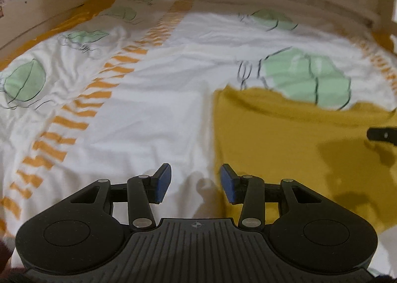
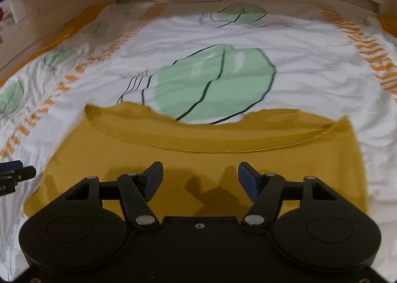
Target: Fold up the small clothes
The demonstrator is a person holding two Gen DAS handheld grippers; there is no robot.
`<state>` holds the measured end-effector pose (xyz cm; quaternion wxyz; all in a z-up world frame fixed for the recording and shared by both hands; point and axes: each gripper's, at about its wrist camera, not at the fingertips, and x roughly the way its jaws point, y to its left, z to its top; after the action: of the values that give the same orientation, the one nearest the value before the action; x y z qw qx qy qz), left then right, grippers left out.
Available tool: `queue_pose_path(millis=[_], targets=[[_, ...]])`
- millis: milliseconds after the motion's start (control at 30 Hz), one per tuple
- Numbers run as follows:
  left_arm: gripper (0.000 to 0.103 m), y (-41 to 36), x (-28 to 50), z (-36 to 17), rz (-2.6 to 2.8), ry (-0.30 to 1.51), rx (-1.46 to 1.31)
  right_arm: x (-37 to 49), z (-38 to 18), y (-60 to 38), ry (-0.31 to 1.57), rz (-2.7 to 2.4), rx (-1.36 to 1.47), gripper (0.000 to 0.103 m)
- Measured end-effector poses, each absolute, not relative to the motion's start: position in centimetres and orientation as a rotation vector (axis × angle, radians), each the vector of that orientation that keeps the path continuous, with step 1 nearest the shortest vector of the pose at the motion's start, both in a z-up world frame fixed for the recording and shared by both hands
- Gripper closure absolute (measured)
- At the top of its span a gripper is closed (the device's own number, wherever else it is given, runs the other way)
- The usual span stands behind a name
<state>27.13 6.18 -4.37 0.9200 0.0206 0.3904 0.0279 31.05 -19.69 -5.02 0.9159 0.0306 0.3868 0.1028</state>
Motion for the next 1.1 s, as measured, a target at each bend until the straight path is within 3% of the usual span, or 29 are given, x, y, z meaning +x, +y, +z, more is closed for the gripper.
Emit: queue_pose_path(millis=[533, 1000, 1100], targets=[[0.061, 9.0, 27.3, -5.0, -0.020, 0.882, -0.115, 40.0, -6.2, -17.7, 0.813, 0.040, 0.038, 0.032], [0.061, 9.4, 27.3, -5.4, -0.038, 0.924, -0.153, 35.2, -6.4, -12.7, 0.869, 0.228, -0.009, 0.032], [0.061, 9.5, 27.5, -5.6, -0.039, 0.934, -0.166, 37.1, -7.2, -11.2, 0.859, 0.220, -0.035, 0.025]])
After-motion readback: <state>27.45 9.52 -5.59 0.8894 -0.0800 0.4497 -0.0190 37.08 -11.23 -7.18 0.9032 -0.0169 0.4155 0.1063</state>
